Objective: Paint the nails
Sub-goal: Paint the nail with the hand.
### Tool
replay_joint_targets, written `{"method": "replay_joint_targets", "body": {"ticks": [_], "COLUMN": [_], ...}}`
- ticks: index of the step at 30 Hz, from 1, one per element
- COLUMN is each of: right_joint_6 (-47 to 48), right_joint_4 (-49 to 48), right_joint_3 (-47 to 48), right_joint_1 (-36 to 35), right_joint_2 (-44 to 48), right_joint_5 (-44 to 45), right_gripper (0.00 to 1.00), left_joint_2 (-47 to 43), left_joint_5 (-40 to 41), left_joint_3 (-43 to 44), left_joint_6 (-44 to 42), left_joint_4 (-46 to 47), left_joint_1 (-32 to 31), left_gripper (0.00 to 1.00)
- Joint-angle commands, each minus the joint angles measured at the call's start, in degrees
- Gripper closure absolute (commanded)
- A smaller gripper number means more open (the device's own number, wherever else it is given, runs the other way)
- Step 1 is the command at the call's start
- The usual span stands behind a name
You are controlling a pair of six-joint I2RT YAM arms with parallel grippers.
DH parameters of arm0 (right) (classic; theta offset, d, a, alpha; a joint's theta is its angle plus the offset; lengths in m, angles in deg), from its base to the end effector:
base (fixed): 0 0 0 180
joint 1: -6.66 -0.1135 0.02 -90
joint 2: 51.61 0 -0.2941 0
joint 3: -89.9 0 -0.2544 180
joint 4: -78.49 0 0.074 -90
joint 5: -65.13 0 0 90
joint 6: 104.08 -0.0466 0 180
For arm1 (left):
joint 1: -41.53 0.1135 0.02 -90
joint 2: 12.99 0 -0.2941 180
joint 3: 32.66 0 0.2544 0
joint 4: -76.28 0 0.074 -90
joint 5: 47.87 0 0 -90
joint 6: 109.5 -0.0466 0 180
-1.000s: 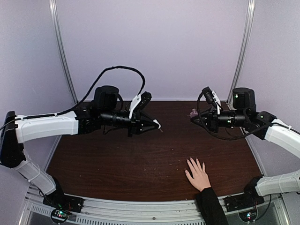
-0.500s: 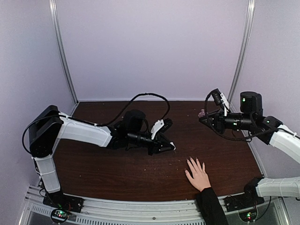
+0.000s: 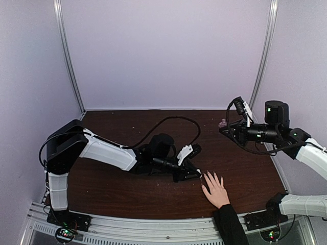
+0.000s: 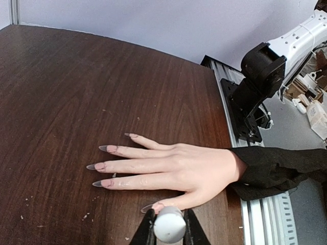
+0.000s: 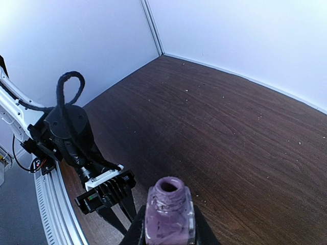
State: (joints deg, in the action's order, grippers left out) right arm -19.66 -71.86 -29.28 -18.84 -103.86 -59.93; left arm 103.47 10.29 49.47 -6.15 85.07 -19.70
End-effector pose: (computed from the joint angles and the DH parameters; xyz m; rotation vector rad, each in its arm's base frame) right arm 0.1655 0.1086 0.3436 -0.7502 1.8391 0.9476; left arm 0.2016 -0.4182 0.1843 1.2515 1.8460 -1.3366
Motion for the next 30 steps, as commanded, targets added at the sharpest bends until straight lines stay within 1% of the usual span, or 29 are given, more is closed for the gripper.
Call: {"method": "replay_joint_targets", "body": {"ticks": [1,12,30], "right_joint_6": [-0.63,-0.88,-1.08], "right_joint_4": [-2.09,-2.54,-3.29], "right_joint_3": [-1.27,-1.65,-2.13], "right_joint_1": [0.46,0.47,0.47], "right_joint_2": [0.83,0.77,0.05], "right_joint_5": [0.44,0.44,0.0], "right_gripper": [1.0,1.0,1.0], "left_joint_2": [1.28,3.49,6.08], "left_joint_5": [0.19,1.49,1.33], "left_joint_3": [0.32,0.27,2.64], "left_joint_6": [1.66,3.5,3.36], "left_joint_4": [5.14,6.39,3.51], "left_joint_1": [-0.55,-1.08,-1.26], "left_gripper": [1.0,1.0,1.0]}}
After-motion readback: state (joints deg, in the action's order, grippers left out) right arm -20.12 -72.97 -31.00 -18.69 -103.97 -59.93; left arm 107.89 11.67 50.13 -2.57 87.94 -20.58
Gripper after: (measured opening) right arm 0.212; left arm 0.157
